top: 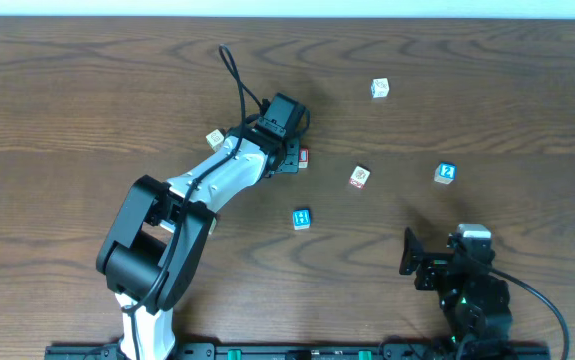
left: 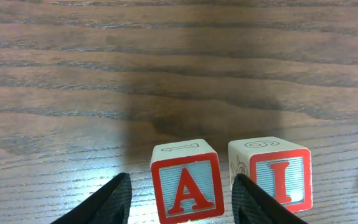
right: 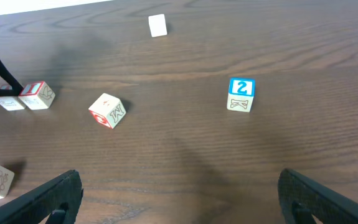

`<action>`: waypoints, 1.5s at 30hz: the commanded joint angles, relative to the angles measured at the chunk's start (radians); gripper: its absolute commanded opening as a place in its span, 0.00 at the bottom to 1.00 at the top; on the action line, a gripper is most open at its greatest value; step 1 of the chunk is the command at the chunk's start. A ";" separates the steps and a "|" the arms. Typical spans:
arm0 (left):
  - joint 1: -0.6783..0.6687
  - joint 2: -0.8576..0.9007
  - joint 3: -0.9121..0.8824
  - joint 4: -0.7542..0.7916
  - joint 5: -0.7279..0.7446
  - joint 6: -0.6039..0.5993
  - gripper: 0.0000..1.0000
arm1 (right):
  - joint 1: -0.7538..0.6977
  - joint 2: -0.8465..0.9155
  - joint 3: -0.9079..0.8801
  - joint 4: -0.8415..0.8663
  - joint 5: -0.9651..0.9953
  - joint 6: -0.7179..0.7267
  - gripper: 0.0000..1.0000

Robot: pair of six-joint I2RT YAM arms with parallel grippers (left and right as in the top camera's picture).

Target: Spell out Ai2

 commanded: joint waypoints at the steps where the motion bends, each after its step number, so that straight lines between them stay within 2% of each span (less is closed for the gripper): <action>1: -0.003 0.016 0.003 0.002 -0.005 0.036 0.52 | -0.009 -0.005 -0.002 -0.002 -0.001 -0.014 0.99; 12: -0.001 0.016 0.107 -0.019 -0.008 0.103 0.52 | -0.009 -0.005 -0.002 -0.002 -0.001 -0.014 0.99; 18: -0.001 -0.014 0.220 -0.113 -0.136 0.111 0.51 | -0.009 -0.005 -0.002 -0.002 -0.001 -0.014 0.99; 24: 0.008 -0.082 0.317 -0.221 -0.146 0.163 0.49 | -0.009 -0.005 -0.002 -0.002 -0.001 -0.014 0.99; 30: 0.031 -0.191 0.320 -0.226 -0.146 0.171 0.50 | -0.009 -0.005 -0.002 -0.002 -0.001 -0.014 0.99; 38: 0.051 -0.325 0.320 -0.298 -0.145 0.191 0.56 | -0.009 -0.005 -0.002 -0.002 -0.001 -0.014 0.99; 45: 0.051 -0.408 0.320 -0.401 -0.145 0.204 0.51 | -0.009 -0.005 -0.002 -0.001 -0.001 -0.014 0.99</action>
